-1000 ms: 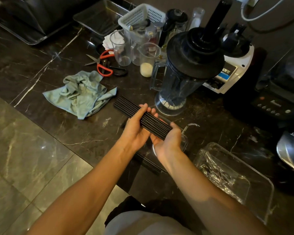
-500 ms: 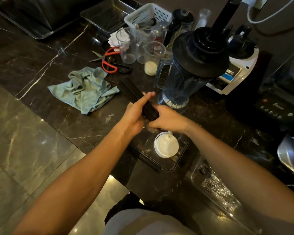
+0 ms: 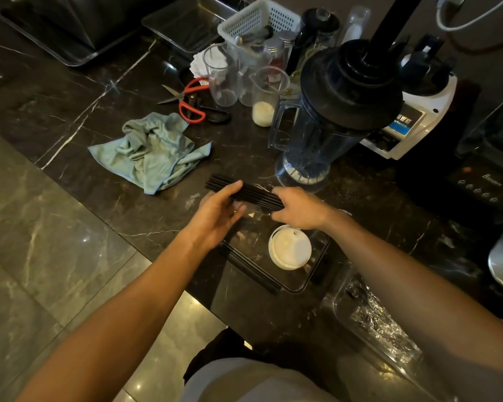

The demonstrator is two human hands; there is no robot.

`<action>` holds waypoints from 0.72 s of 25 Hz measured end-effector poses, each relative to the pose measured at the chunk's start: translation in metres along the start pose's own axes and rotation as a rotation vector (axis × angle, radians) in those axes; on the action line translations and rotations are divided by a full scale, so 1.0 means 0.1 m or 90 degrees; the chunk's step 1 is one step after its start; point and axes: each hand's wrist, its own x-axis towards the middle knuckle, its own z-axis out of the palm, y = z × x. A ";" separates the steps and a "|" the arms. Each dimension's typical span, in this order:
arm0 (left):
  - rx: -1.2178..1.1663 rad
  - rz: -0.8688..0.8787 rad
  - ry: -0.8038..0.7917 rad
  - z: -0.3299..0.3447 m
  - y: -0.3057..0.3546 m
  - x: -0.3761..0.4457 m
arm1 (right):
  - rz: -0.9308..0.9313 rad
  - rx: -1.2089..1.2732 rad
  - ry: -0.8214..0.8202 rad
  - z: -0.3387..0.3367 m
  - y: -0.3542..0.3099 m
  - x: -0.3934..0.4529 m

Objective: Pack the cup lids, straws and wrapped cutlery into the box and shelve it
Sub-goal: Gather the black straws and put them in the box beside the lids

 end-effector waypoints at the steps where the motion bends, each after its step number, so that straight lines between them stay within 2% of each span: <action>1: -0.006 0.019 0.032 -0.07 0.02 -0.01 | 0.012 -0.019 -0.005 -0.01 0.05 0.00; 3: 0.086 0.096 0.115 -0.16 0.07 -0.02 | 0.018 -0.088 -0.013 -0.01 0.13 -0.01; 5: 0.401 0.223 0.169 -0.25 0.13 0.00 | 0.003 -0.192 -0.022 0.00 0.18 0.01; 7: 0.820 0.312 0.111 -0.29 0.16 0.05 | -0.019 -0.253 -0.025 0.01 0.18 0.06; 9: 1.114 0.291 0.018 -0.25 0.11 0.07 | -0.049 -0.290 -0.038 0.02 0.16 0.11; 10: 1.183 0.263 -0.012 -0.23 0.06 0.07 | -0.068 -0.313 -0.045 0.03 0.13 0.14; 12: 1.228 0.238 -0.024 -0.18 -0.04 0.07 | -0.099 -0.332 -0.048 0.05 0.11 0.20; 18: 1.228 0.195 0.059 -0.11 -0.35 0.02 | -0.177 -0.413 -0.044 0.14 0.18 0.41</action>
